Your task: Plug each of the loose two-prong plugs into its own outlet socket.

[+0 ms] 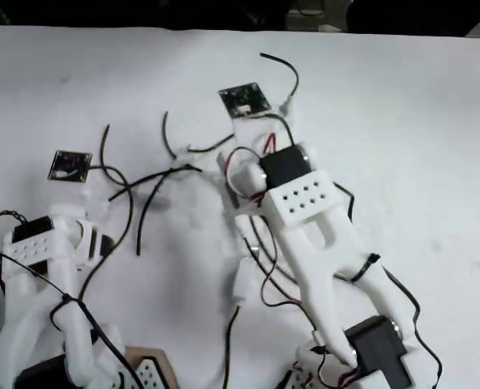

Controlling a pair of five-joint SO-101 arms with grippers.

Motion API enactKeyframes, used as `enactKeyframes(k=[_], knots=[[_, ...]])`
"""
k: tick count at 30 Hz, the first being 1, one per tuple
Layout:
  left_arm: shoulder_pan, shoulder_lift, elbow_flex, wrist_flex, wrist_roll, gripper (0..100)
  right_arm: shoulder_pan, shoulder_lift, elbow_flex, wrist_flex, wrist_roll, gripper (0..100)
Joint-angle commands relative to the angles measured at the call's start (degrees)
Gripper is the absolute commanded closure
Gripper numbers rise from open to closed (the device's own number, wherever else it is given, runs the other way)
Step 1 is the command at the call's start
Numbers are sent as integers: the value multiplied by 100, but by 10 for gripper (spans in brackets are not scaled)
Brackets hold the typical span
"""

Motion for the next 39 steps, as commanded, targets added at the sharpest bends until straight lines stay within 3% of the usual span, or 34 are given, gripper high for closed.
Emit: enactKeyframes(k=[1,4,8,10,17,21,28,34,39], knots=[[57,-171,-18,-97,26,755,-268,312,-44,-233,-571,981],[57,-171,-18,-97,26,755,-356,813,-62,-409,-721,952],[57,-171,-18,-97,26,755,-523,1156,-88,-295,-703,792],[57,-180,-18,-97,26,755,-673,1112,-123,-198,-703,773],[57,-180,-18,-97,26,755,-831,409,-624,119,-695,875],[57,-180,-18,-97,26,755,-409,312,-598,136,-334,981],[57,-180,-18,-97,26,755,532,303,123,154,545,981],[57,-180,-18,-97,26,755,321,312,1011,-198,809,981],[57,-180,-18,-97,26,755,-347,312,1767,-945,800,981]])
